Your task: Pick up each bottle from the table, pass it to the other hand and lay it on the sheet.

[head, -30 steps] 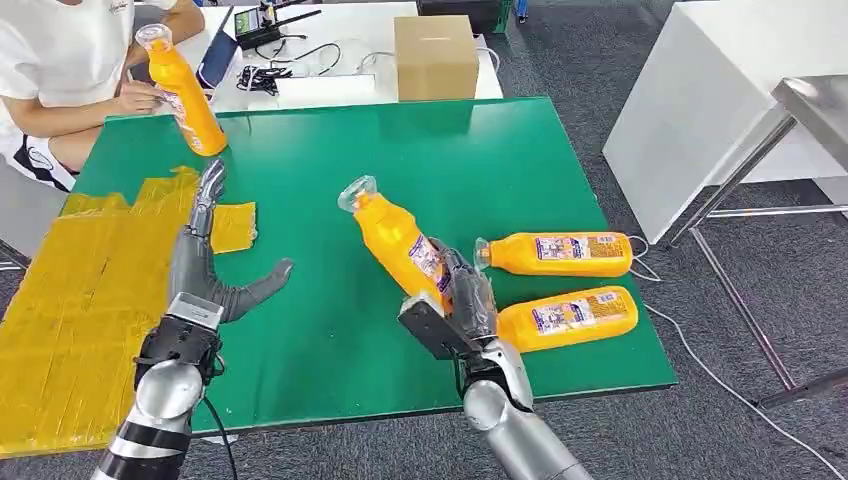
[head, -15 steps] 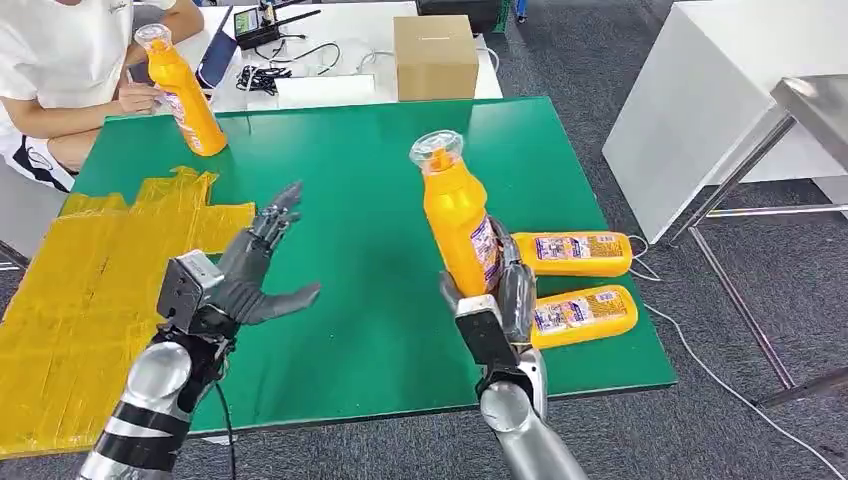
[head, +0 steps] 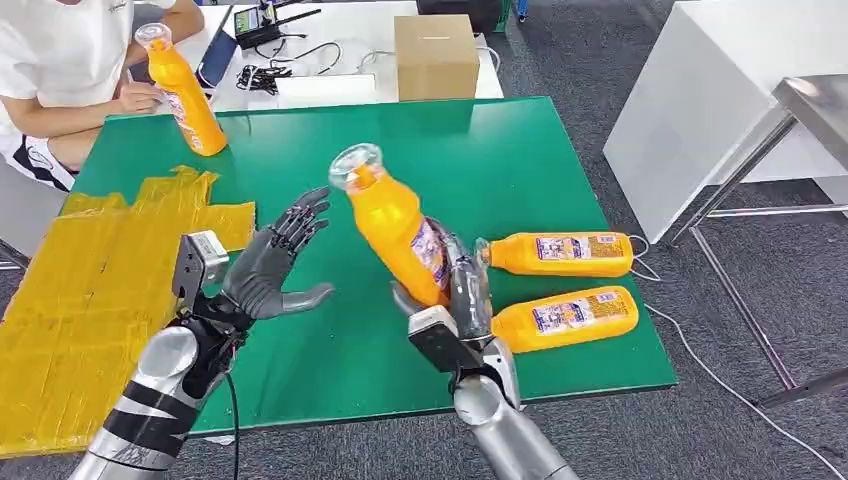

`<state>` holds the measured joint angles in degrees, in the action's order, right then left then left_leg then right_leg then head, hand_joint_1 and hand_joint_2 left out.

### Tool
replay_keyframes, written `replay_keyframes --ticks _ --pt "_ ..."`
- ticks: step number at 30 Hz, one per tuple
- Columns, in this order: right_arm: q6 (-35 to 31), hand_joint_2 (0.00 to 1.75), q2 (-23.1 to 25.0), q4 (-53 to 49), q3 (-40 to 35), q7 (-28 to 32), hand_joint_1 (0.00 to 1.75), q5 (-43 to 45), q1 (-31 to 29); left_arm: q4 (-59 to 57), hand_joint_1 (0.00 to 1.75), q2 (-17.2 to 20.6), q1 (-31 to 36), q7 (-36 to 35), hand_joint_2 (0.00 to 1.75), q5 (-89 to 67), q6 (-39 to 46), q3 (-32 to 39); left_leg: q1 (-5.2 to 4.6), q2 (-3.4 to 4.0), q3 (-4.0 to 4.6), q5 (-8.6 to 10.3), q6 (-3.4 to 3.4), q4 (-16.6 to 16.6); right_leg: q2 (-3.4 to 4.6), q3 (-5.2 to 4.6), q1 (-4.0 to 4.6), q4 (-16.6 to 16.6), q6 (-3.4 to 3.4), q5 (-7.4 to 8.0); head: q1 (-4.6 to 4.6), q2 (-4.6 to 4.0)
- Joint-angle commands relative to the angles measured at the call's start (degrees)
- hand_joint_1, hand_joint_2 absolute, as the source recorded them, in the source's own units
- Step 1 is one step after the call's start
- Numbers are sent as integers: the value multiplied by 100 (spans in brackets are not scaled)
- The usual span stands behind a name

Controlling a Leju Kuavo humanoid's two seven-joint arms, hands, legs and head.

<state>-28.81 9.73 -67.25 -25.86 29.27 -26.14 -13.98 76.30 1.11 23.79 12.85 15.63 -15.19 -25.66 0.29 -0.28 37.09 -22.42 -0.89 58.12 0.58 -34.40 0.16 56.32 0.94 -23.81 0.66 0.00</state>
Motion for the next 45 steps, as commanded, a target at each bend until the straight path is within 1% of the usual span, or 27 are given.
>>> replay_keyframes --ticks 1,3,6,8,9,10,11,13,14,17,18,19,22,23,25,26,27,28,29,33,34,35,36,38,39,43,45 --pt "-147 175 170 1326 -786 107 175 -369 -521 -660 0 12 415 -22 175 96 23 -372 1 0 -27 -6 5 -6 -5 28 2 -6 2 -6 0 0" --pt "-184 175 194 1341 -818 91 175 -392 -506 -688 0 10 432 -21 175 103 29 -374 1 0 -32 -10 5 -5 -5 34 1 -6 3 -10 0 0" --pt "-309 175 162 1496 -1167 43 175 -818 -578 -745 0 -22 466 -18 175 222 -1 -360 0 -2 -19 -4 3 -4 -5 19 0 -4 2 -5 0 0" --pt "-464 175 237 1694 -1343 -31 175 -1045 -610 -777 0 -49 503 -14 175 265 -19 -368 2 1 -42 -14 6 -4 -5 45 2 -6 3 -14 0 0" --pt "-508 175 265 1792 -1409 -34 175 -1095 -618 -791 0 -61 512 -15 175 286 -25 -374 1 4 -22 -7 4 -3 2 22 1 -4 2 -6 0 0" --pt "-623 175 301 1897 -1499 -41 175 -1204 -634 -816 0 -72 529 -17 175 302 -24 -381 2 5 -35 -12 5 -3 -1 36 2 -5 3 -11 0 0" --pt "-655 175 321 1935 -1540 -32 175 -1237 -639 -830 0 -82 535 -19 175 317 -25 -379 1 0 -18 -5 4 -3 -5 19 1 -4 2 -6 0 0" --pt "-733 175 377 2024 -1650 25 175 -1252 -661 -908 0 -94 565 -28 175 384 -28 -364 3 -2 -16 -4 5 -4 -6 16 3 -5 0 -5 0 0" --pt "-796 175 384 2028 -1714 38 175 -1253 -671 -938 0 -99 571 -32 175 434 -41 -358 3 -3 -32 -10 7 -4 -9 34 3 -5 1 -12 0 0" --pt "-881 175 383 1880 -1905 92 175 -1241 -639 -1070 0 -100 607 -42 175 594 -125 -331 3 -5 -21 -7 6 -2 -10 23 3 -3 1 -10 0 0" --pt "-881 175 383 1880 -1905 92 175 -1241 -639 -1070 0 -100 607 -42 175 594 -125 -331 4 -2 -10 -4 5 -2 -6 10 3 -4 0 -5 0 0" --pt "-881 175 383 1880 -1905 92 175 -1241 -639 -1070 0 -100 607 -42 175 594 -125 -331 2 -7 -26 -9 6 -4 -13 27 2 -3 1 -13 0 0" --pt "-881 175 383 1880 -1905 92 175 -1241 -639 -1070 0 -100 607 -42 175 594 -125 -331 2 -8 -14 -5 4 -2 -11 16 2 -3 1 -9 0 0" --pt "-895 175 354 1833 -1961 62 175 -1264 -637 -1084 0 -114 597 -26 175 666 -147 -300 3 -9 -27 -11 6 -2 -15 29 3 -3 2 -14 2 0" --pt "-865 175 341 1825 -1998 3 175 -1187 -641 -1053 0 -143 553 16 175 761 -140 -235 3 -6 -9 -4 4 -1 -9 11 3 -3 1 -6 0 0" --pt "-877 175 335 1832 -2001 -10 175 -1175 -641 -1032 61 -156 528 28 175 777 -115 -210 3 -7 -21 -9 5 -1 -12 24 3 -2 2 -12 0 0" --pt "-867 175 325 1846 -2003 -30 175 -1128 -645 -993 162 -172 496 45 175 803 -70 -170 3 -8 -27 -12 6 0 -15 30 3 -2 2 -15 0 0" --pt "-846 175 319 1859 -2005 -28 175 -1083 -652 -968 175 -184 471 66 175 835 -39 -132 3 -6 -10 -4 4 -2 -11 12 3 -4 1 -7 0 0" --pt "-855 175 316 1869 -1992 -30 175 -1058 -655 -958 175 -183 460 71 175 850 -23 -117 2 -8 -30 -12 6 -3 -15 32 2 -4 2 -16 0 0" --pt "-867 175 311 1867 -1976 -16 175 -1021 -652 -953 175 -181 452 76 175 864 -7 -98 1 -10 -28 -11 5 -2 -16 30 1 -3 2 -16 0 0" --pt "-867 175 311 1867 -1976 -16 175 -1021 -652 -953 175 -181 452 76 175 864 -7 -98 3 -7 -13 -6 4 -2 -11 16 3 -4 1 -8 0 0" --pt "-867 175 311 1867 -1976 -16 175 -1021 -652 -953 175 -181 452 76 175 864 -7 -98 4 -10 -24 -9 5 -3 -16 28 4 -5 2 -13 0 0" --pt "-858 175 312 1856 -1970 -8 175 -998 -649 -959 175 -189 453 81 175 889 -9 -84 3 -7 -11 -4 4 -3 -11 13 2 -4 1 -7 0 0" --pt "-866 175 301 1851 -1964 -1 175 -967 -649 -960 175 -218 441 95 175 938 16 -52 3 -9 -23 -9 5 -2 -15 26 3 -4 2 -13 0 0" --pt "-867 175 300 1854 -1963 -4 175 -964 -651 -958 175 -224 438 99 175 951 25 -40 3 -7 -10 -4 4 -3 -11 12 2 -4 2 -7 0 0" --pt "-968 175 289 1778 -1895 53 175 -890 -609 -974 175 -250 441 106 175 1014 97 26 1 -14 -33 -14 5 -2 -22 38 1 -4 4 -19 0 0" --pt "-1031 175 296 1682 -1824 87 175 -794 -554 -1002 175 -259 435 106 175 1025 165 65 2 -9 -14 -6 3 -3 -14 17 2 -4 2 -10 0 0"
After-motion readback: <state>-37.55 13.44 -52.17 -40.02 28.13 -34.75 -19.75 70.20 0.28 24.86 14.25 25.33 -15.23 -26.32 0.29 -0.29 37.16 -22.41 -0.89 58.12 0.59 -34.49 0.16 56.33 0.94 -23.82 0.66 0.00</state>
